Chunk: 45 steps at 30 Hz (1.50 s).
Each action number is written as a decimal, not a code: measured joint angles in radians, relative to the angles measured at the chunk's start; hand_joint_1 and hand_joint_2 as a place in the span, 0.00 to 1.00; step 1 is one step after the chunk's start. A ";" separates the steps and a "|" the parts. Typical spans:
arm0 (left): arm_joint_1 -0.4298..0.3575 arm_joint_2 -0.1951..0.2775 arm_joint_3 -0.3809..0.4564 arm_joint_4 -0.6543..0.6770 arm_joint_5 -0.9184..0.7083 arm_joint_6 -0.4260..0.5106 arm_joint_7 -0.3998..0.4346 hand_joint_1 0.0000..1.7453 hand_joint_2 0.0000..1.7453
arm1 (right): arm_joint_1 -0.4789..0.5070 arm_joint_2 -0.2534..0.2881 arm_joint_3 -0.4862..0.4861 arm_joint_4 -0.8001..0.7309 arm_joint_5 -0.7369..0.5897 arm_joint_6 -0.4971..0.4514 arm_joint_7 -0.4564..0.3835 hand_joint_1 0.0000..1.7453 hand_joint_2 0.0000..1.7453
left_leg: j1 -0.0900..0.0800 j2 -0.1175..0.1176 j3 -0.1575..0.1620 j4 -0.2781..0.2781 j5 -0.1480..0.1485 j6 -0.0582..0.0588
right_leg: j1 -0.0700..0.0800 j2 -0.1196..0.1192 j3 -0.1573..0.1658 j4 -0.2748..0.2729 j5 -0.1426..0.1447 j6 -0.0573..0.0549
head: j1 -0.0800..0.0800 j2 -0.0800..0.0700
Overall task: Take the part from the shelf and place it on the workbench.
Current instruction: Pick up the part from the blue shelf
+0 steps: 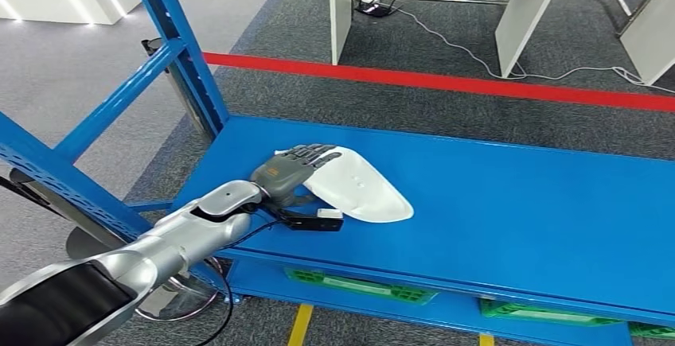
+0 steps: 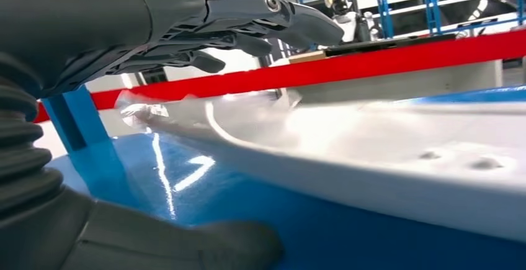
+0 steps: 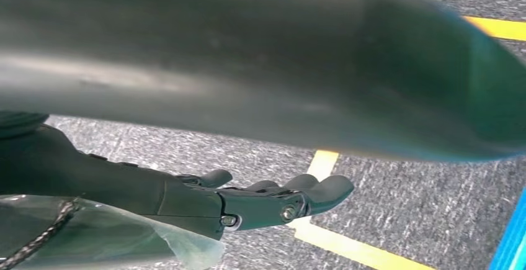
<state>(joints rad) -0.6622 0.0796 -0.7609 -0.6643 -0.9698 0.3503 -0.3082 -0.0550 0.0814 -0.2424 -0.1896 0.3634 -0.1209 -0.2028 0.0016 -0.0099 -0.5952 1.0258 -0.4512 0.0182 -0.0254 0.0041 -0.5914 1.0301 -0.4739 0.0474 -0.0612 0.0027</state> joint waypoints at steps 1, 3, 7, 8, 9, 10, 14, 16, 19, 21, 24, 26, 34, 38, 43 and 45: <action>0.000 0.006 0.000 0.005 -0.002 0.006 -0.002 0.21 1.00 | 0.000 0.001 0.000 0.000 0.002 0.000 0.001 0.00 0.00 | -0.002 0.000 0.000 0.001 0.000 -0.006 | 0.002 0.002 0.006 -0.007 -0.005 -0.007 | -0.001 0.000; 0.000 0.017 0.000 0.013 -0.003 0.012 -0.007 0.45 1.00 | 0.002 0.001 -0.001 0.000 0.004 0.000 0.001 0.00 0.00 | 0.001 0.000 0.002 0.002 0.000 -0.014 | 0.003 0.002 0.008 -0.008 -0.002 -0.023 | -0.003 0.000; 0.003 0.030 0.000 0.022 -0.003 0.017 -0.015 0.88 1.00 | 0.000 0.002 -0.004 0.000 0.006 0.000 0.001 0.00 0.00 | 0.005 0.003 -0.041 0.108 -0.070 -0.030 | 0.002 -0.001 0.010 -0.010 0.002 -0.043 | -0.006 0.000; 0.004 0.031 0.000 0.023 -0.003 0.017 -0.015 0.89 1.00 | 0.000 0.002 -0.004 0.000 0.006 0.000 0.001 0.00 0.00 | 0.005 0.003 -0.052 0.133 -0.085 -0.031 | 0.003 -0.001 0.010 -0.010 0.002 -0.044 | -0.006 0.000; 0.005 0.031 0.000 0.023 -0.003 0.017 -0.015 0.89 1.00 | 0.000 0.002 -0.004 0.000 0.006 0.000 0.001 0.00 0.00 | 0.005 0.003 -0.055 0.142 -0.089 -0.031 | 0.003 -0.001 0.010 -0.010 0.002 -0.044 | -0.006 0.000; 0.005 0.031 0.000 0.023 -0.003 0.017 -0.015 0.89 1.00 | 0.000 0.002 -0.004 0.000 0.006 0.000 0.001 0.00 0.00 | 0.005 0.003 -0.055 0.142 -0.089 -0.031 | 0.003 -0.001 0.010 -0.010 0.002 -0.044 | -0.006 0.000; 0.005 0.032 0.000 0.024 -0.003 0.018 -0.015 0.92 1.00 | 0.000 0.002 -0.004 0.000 0.006 0.000 0.002 0.00 0.00 | 0.005 0.003 -0.061 0.154 -0.095 -0.032 | 0.003 -0.001 0.010 -0.010 0.002 -0.044 | -0.006 0.000; 0.011 0.033 0.000 0.025 -0.004 0.021 -0.016 0.93 1.00 | 0.002 0.002 -0.004 0.000 0.007 0.001 0.002 0.00 0.00 | 0.005 0.003 -0.092 0.223 -0.122 -0.032 | 0.004 -0.002 0.009 -0.010 0.002 -0.045 | -0.006 0.000; 0.022 0.042 0.000 0.027 -0.005 0.033 -0.018 0.97 1.00 | 0.003 0.004 -0.005 0.000 0.009 0.002 0.002 0.00 0.00 | -0.002 0.003 -0.052 0.145 -0.068 -0.010 | 0.009 -0.002 0.010 -0.011 0.003 -0.040 | -0.006 0.000; 0.017 0.046 0.000 0.028 -0.006 0.039 -0.021 1.00 1.00 | 0.002 0.005 -0.005 0.000 0.009 0.004 0.001 0.00 0.00 | -0.005 0.006 0.018 -0.005 -0.003 0.014 | 0.012 -0.003 -0.003 0.014 -0.017 -0.024 | -0.003 0.000; 0.015 0.045 0.000 0.027 -0.006 0.036 -0.029 1.00 1.00 | 0.003 0.005 -0.006 0.000 0.012 0.004 0.000 0.00 0.00 | 0.000 0.009 0.023 -0.021 0.003 0.023 | 0.012 -0.003 -0.082 0.178 -0.102 -0.008 | -0.001 0.000; 0.017 0.045 0.000 0.027 -0.004 0.031 -0.035 1.00 1.00 | 0.005 0.005 -0.007 0.000 0.015 0.004 0.001 0.00 0.00 | 0.000 0.010 0.022 -0.021 0.003 0.022 | 0.010 -0.003 -0.120 0.255 -0.118 -0.003 | -0.002 0.000; 0.018 0.055 0.008 0.014 0.002 0.012 -0.039 1.00 1.00 | 0.003 0.004 -0.017 0.000 0.027 0.004 0.002 0.00 0.00 | -0.002 0.003 0.017 -0.002 -0.007 -0.010 | 0.004 -0.004 0.020 -0.008 -0.008 -0.021 | -0.005 0.000; 0.020 0.064 0.010 0.012 0.007 0.001 -0.040 1.00 1.00 | 0.001 0.004 -0.023 0.000 0.031 0.004 0.001 0.00 0.75 | 0.002 0.005 -0.028 0.111 -0.079 -0.029 | 0.001 -0.008 0.020 -0.011 -0.004 -0.043 | -0.011 0.000; 0.029 0.069 0.011 0.008 0.010 -0.003 -0.050 1.00 1.00 | 0.003 0.004 -0.025 0.000 0.043 0.010 -0.003 0.00 1.00 | 0.005 0.005 -0.081 0.232 -0.098 -0.029 | 0.003 -0.008 0.021 -0.011 -0.004 -0.045 | -0.012 0.000; 0.028 0.071 0.011 0.004 0.010 -0.004 -0.052 1.00 1.00 | 0.002 0.004 -0.025 0.000 0.047 0.012 -0.007 0.00 1.00 | 0.002 0.005 -0.019 0.099 -0.033 -0.018 | 0.005 -0.007 0.024 -0.011 -0.005 -0.043 | -0.012 0.000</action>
<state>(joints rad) -0.6340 0.1506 -0.7496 -0.6608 -0.9594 0.3460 -0.3598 -0.0527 0.0855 -0.2670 -0.1896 0.4108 -0.1092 -0.2094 0.0039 -0.0047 -0.6145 1.1253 -0.4838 -0.0002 -0.0205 -0.0028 -0.5679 1.0195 -0.4788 0.0043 -0.0731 0.0027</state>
